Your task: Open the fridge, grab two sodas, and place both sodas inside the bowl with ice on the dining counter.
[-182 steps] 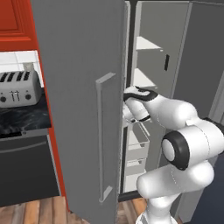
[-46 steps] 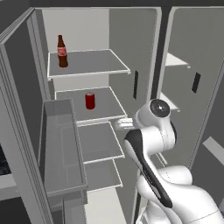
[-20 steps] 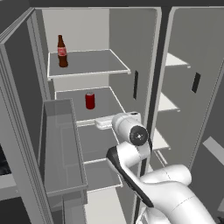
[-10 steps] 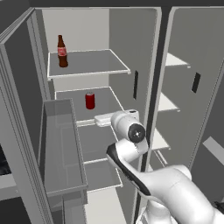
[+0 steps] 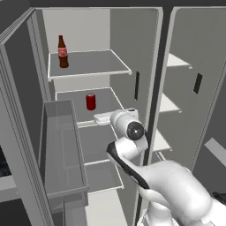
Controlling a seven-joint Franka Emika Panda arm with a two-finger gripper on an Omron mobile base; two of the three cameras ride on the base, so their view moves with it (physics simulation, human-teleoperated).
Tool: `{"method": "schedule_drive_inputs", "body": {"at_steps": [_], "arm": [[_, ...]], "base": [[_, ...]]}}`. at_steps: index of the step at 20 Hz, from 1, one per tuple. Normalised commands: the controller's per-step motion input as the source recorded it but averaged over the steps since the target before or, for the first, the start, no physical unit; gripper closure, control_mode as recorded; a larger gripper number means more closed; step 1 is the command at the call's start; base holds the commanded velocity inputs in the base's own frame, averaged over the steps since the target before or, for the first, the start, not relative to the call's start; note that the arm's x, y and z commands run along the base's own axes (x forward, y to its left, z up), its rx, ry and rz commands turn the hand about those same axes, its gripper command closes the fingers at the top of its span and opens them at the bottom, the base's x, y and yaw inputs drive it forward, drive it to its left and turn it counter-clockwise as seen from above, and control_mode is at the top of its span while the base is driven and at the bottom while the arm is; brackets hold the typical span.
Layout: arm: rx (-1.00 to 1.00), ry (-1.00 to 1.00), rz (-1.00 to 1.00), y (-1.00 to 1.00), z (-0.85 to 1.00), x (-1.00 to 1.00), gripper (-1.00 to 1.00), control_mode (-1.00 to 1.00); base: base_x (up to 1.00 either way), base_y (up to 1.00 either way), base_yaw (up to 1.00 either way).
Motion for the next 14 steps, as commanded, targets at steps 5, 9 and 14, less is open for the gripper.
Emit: {"method": "schedule_drive_inputs", "body": {"at_steps": [5, 9, 14], "arm": [[0.0, 0.0, 0.0, 0.07, 0.01, 0.29, -1.0, -1.0], [0.0, 0.0, 0.0, 0.15, 0.02, 0.33, -1.0, -1.0], [0.0, 0.0, 0.0, 0.24, 0.0, 0.33, -1.0, -1.0]], "base": [[0.0, 0.0, 0.0], [0.0, 0.0, 0.0], [0.0, 0.0, 0.0]]}}
